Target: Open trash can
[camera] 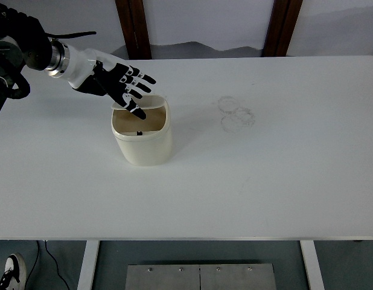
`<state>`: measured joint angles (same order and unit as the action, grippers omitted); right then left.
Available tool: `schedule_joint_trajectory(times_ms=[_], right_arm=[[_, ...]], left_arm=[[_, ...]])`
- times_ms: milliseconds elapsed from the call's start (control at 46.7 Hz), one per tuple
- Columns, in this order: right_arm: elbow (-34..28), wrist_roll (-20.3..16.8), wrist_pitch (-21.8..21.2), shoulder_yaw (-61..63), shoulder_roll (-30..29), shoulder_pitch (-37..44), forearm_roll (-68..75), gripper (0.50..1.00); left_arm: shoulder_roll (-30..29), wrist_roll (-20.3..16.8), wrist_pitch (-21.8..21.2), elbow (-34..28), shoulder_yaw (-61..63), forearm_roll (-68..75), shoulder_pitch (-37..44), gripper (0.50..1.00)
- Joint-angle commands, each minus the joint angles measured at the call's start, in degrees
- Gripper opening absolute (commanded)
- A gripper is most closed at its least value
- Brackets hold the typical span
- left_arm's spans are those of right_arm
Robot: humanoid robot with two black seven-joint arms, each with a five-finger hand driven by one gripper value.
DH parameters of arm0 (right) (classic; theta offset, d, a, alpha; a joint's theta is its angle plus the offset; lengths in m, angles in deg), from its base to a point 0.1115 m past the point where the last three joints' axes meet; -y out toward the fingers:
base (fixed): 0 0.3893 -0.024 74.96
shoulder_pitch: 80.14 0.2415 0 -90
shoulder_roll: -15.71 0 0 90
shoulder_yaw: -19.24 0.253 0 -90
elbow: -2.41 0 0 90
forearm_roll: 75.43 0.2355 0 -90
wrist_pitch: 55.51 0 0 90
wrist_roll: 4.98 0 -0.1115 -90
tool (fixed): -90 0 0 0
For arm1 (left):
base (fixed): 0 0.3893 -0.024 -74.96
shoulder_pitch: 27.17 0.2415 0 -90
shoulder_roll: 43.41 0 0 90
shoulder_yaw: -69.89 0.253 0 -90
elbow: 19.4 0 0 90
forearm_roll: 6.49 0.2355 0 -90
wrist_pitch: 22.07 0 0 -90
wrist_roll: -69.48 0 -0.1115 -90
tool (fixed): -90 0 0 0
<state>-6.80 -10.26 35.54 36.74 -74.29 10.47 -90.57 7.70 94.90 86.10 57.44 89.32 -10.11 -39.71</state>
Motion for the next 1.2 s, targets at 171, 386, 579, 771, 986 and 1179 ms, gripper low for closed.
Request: schedule_joint_trajectory(times_ms=[171,386,579,771,986,1179], right_arm=[[-0.02,0.00,0.00,0.00,0.00,0.00,0.02,0.995],[-0.02,0.00,0.00,0.00,0.00,0.00,0.02,0.995],[-0.02,0.00,0.00,0.00,0.00,0.00,0.11,0.995],[-0.02,0.00,0.00,0.00,0.00,0.00,0.11,0.995],[-0.02,0.00,0.00,0.00,0.00,0.00,0.11,0.995],[-0.02,0.00,0.00,0.00,0.00,0.00,0.11,0.995]], left_arm=[[-2.41,-0.11,0.11,-1.07,-2.11,-0.06,-1.61,1.000],[-4.09,-0.46,-0.07,-2.39,-5.19,0.02,-1.00,1.000],[-4.00,-1.60,0.02,-6.61,-5.63,0.11,-0.64,1.000],[-3.91,-5.99,-0.24,-10.04,-6.15,0.46,-0.56,1.000],[-3.65,-12.76,-0.51,-14.43,-8.26,0.55,1.29,1.000],[-3.56,-18.56,-0.68,-17.95,-11.07,0.46,4.36,1.000]])
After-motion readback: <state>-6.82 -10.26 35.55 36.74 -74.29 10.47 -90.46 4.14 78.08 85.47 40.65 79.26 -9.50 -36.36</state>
